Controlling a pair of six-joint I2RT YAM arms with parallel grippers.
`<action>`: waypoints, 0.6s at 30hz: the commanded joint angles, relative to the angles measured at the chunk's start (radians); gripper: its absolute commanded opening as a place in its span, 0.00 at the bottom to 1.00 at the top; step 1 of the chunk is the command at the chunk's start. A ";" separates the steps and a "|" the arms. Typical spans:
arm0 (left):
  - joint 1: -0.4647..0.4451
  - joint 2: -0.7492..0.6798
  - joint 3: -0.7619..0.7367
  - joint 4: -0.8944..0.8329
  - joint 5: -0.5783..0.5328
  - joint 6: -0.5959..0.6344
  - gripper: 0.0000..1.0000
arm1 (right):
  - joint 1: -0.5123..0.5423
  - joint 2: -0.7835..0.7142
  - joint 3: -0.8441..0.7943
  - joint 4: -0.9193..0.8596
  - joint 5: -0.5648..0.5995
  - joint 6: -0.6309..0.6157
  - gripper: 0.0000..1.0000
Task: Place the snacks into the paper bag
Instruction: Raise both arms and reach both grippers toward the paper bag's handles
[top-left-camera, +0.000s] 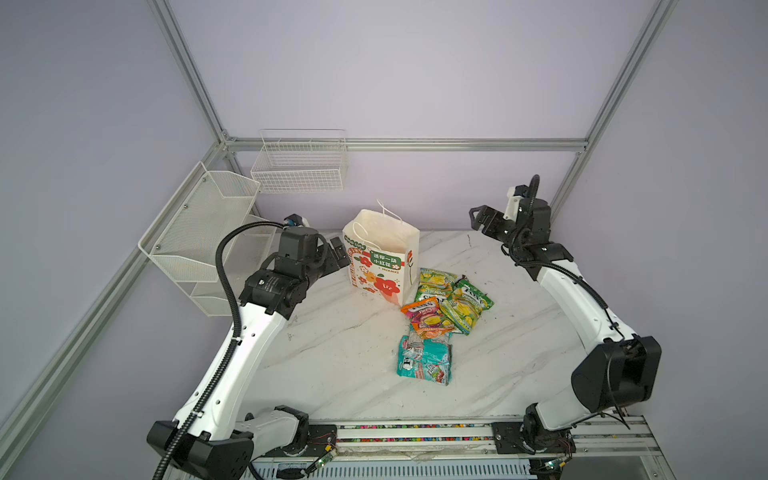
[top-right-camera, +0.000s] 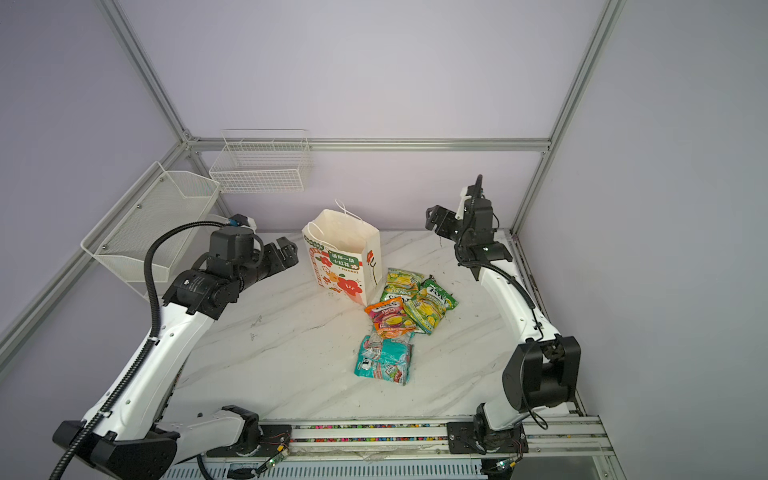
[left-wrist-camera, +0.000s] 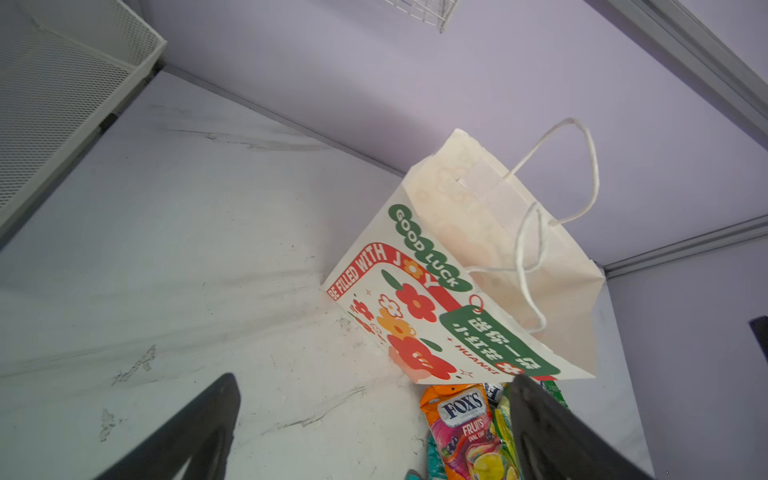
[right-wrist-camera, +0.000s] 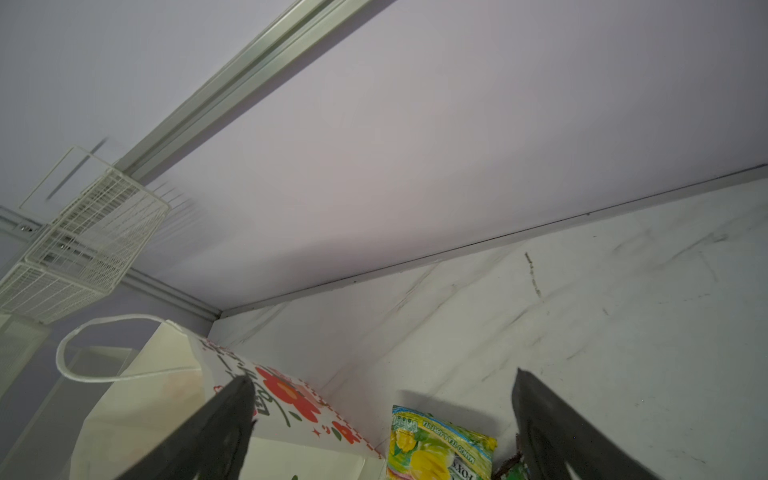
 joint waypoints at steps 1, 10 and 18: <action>-0.058 0.056 0.136 -0.046 0.003 -0.076 1.00 | 0.079 0.090 0.134 -0.133 -0.070 -0.081 0.97; -0.143 0.204 0.230 -0.071 -0.006 -0.161 1.00 | 0.204 0.340 0.510 -0.313 -0.022 -0.180 0.91; -0.148 0.293 0.280 -0.071 -0.030 -0.220 1.00 | 0.280 0.518 0.757 -0.476 0.023 -0.259 0.81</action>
